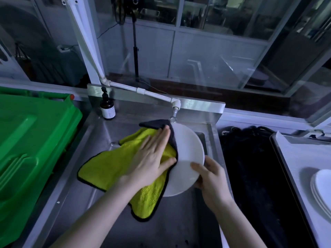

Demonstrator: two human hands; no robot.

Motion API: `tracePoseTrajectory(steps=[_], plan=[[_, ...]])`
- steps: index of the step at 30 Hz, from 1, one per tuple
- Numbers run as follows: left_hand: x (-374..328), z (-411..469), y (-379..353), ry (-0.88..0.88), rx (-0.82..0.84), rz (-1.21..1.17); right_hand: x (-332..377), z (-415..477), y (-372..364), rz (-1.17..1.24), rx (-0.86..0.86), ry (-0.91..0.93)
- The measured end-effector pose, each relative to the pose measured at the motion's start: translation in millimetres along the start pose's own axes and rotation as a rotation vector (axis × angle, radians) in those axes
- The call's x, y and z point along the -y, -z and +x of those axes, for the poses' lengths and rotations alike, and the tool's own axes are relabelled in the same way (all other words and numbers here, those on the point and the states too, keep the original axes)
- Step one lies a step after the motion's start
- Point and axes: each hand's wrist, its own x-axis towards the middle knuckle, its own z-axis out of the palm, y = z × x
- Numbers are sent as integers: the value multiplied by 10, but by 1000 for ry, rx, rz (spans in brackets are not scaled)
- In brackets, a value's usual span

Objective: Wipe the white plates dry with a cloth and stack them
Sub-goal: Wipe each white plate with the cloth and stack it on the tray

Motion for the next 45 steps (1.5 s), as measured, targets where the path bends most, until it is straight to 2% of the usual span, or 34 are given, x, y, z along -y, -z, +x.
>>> tracePoseTrajectory(steps=[3,7,13,16,19,21,24,28,33,35,37,40,42,45], plan=[[-6,-91,14,64,22,61,155,69,56,7,-57,46],[-244,-299,-94,-23,1,-52,153,84,39,22,-77,30],[-345,-72,-76,-183,62,57,-45,-26,-18,66,61,-68],[-113,126,93,-114,104,146,-23,-50,32,38,69,-51],[57,91,153,14,143,167,62,-12,110,21,-10,1],[26,-59,107,23,171,124,115,21,140,21,-56,31],[-212,-333,0,-29,116,25,121,38,132,24,-82,45],[-469,-369,-109,-106,53,-30,32,4,58,-11,4,-1],[-275,5,62,-166,48,157,5,-75,80,-41,126,-37],[-133,128,201,-131,-5,175,66,-87,143,-68,149,-17],[-8,190,347,7,-80,66,167,-98,199,-114,170,24],[135,186,459,300,-107,-358,364,-93,226,-264,197,82],[171,135,432,378,-107,-515,496,-44,212,-382,220,127],[165,87,418,357,-199,-619,677,71,161,-646,253,248]])
